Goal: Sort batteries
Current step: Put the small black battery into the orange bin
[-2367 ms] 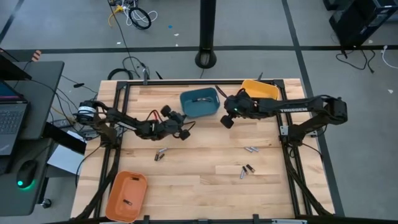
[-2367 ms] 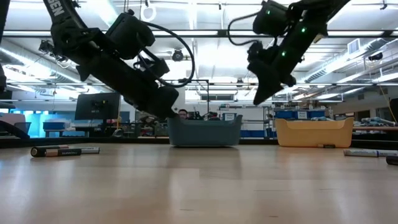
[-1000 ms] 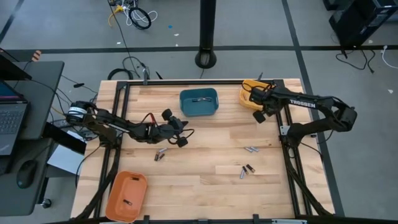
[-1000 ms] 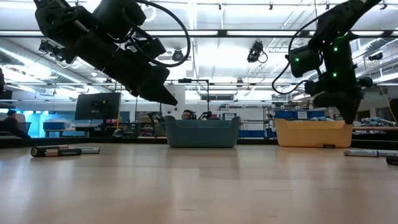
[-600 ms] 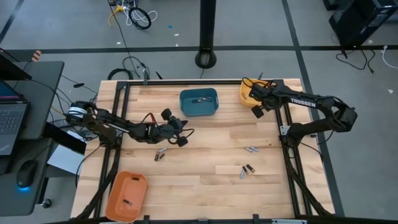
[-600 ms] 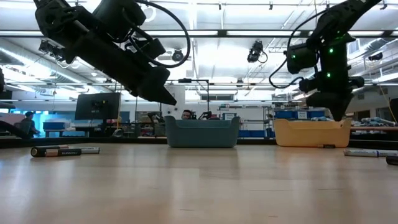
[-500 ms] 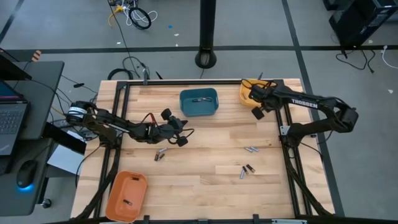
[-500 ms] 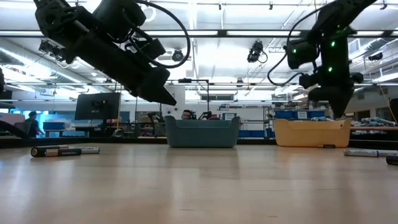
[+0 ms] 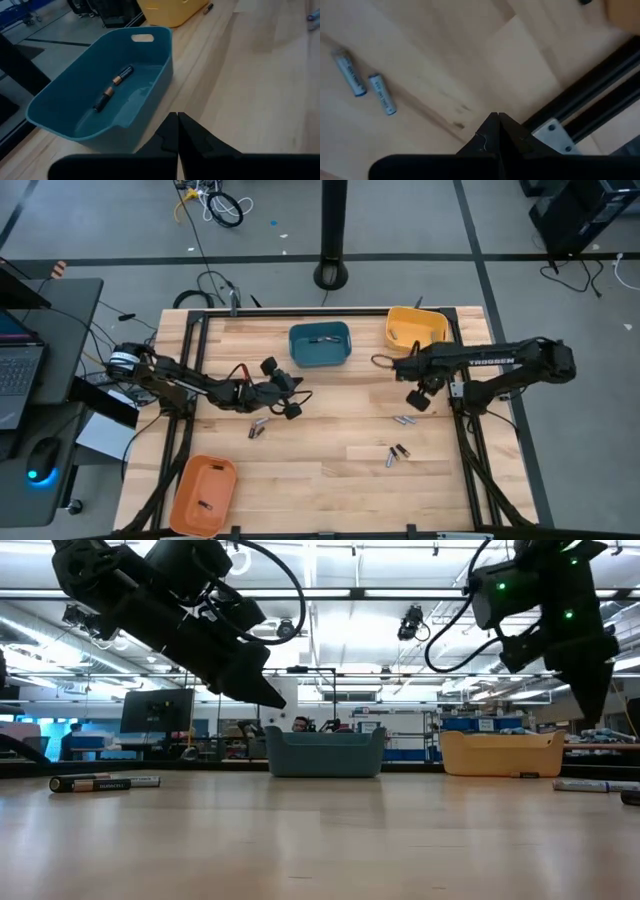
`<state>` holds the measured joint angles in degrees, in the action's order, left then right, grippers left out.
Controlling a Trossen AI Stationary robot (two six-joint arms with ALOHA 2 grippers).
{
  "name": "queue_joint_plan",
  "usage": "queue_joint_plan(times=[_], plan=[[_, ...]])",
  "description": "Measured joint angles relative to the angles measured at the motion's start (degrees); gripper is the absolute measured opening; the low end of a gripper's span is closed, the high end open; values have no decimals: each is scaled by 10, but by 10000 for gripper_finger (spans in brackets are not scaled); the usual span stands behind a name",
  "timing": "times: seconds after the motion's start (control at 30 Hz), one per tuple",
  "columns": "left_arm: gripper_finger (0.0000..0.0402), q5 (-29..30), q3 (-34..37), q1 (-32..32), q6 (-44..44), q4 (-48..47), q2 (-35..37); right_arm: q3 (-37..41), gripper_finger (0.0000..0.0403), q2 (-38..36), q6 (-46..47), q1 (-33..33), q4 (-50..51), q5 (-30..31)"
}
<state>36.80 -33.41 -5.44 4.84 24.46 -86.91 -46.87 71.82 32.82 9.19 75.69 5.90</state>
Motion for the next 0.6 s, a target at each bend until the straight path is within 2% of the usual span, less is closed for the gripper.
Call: queue_joint_plan(times=[0.17, 0.37, 0.6], plan=[[6, 0, 0, -10, 0, 0, 0, 0, 7, 42, 21, -59, 7, -30], [6, 1, 0, -14, -3, -1, 0, 0, 7, 123, -60, -108, 45, -30], [6, 3, 0, -14, -14, -1, 0, 0, 7, 250, -201, -99, 53, -31]])
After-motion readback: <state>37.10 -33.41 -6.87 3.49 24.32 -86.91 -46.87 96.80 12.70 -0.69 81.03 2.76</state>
